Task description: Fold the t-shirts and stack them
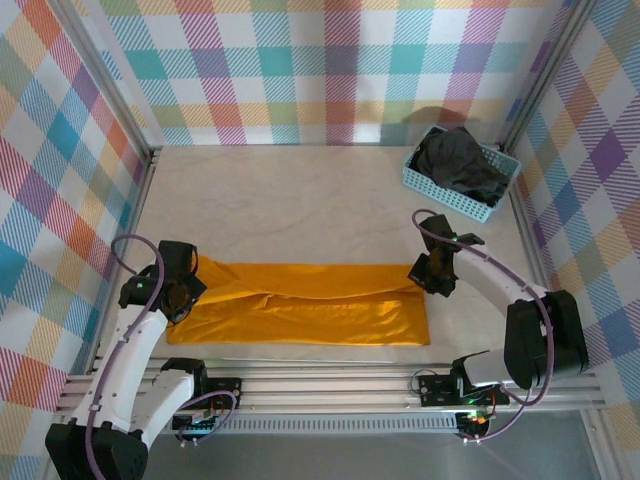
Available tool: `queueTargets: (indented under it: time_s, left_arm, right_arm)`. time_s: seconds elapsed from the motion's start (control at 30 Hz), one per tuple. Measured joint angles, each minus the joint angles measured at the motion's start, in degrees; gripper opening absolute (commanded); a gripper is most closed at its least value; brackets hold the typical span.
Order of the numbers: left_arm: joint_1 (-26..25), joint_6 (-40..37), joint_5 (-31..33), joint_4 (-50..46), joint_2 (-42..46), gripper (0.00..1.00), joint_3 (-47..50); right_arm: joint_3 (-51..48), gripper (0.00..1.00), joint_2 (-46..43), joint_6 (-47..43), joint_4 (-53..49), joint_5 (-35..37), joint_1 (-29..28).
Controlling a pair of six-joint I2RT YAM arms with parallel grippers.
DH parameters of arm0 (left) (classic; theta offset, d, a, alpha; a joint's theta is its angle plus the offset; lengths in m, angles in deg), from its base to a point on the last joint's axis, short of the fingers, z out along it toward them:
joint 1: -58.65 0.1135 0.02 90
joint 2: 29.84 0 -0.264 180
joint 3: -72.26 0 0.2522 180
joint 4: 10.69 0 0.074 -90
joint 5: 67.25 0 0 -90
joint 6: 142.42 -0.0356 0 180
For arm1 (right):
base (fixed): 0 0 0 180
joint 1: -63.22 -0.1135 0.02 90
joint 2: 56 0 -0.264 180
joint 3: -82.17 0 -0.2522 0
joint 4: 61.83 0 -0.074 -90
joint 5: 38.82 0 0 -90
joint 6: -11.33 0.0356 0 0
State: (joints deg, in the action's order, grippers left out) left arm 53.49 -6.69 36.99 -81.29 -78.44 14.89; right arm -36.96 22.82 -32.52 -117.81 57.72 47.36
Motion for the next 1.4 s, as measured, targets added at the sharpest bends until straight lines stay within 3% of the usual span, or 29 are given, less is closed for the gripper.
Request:
queueTargets:
  time_s: [0.1,0.37,0.43,0.63,0.83,1.4]
  left_arm:
    - [0.0,0.3,0.0,0.0,-0.2,0.00,0.7]
    - [0.0,1.7,-0.2,0.3,-0.2,0.00,2.7]
    - [0.0,1.8,-0.5,0.8,-0.3,0.00,3.6]
    - [0.0,2.5,-2.0,3.0,-1.9,0.00,6.2]
    - [0.0,2.8,-2.7,3.2,-2.0,0.00,6.7]
    - [-0.9,6.1,-8.0,-0.7,5.9,0.00,6.2]
  right_arm:
    - [-0.5,0.00,-0.5,0.2,-0.5,1.5,0.0]
    - [-2.1,0.27,-0.6,1.4,-0.4,1.6,0.0]
    - [-2.1,0.30,-1.1,1.4,-0.5,1.7,0.0]
    - [-1.6,0.29,-4.2,1.4,-1.4,1.8,0.0]
    - [-0.7,0.19,-4.0,0.9,-0.2,0.0,-0.8]
    - [2.6,0.17,10.3,-0.1,4.9,-4.1,-1.8]
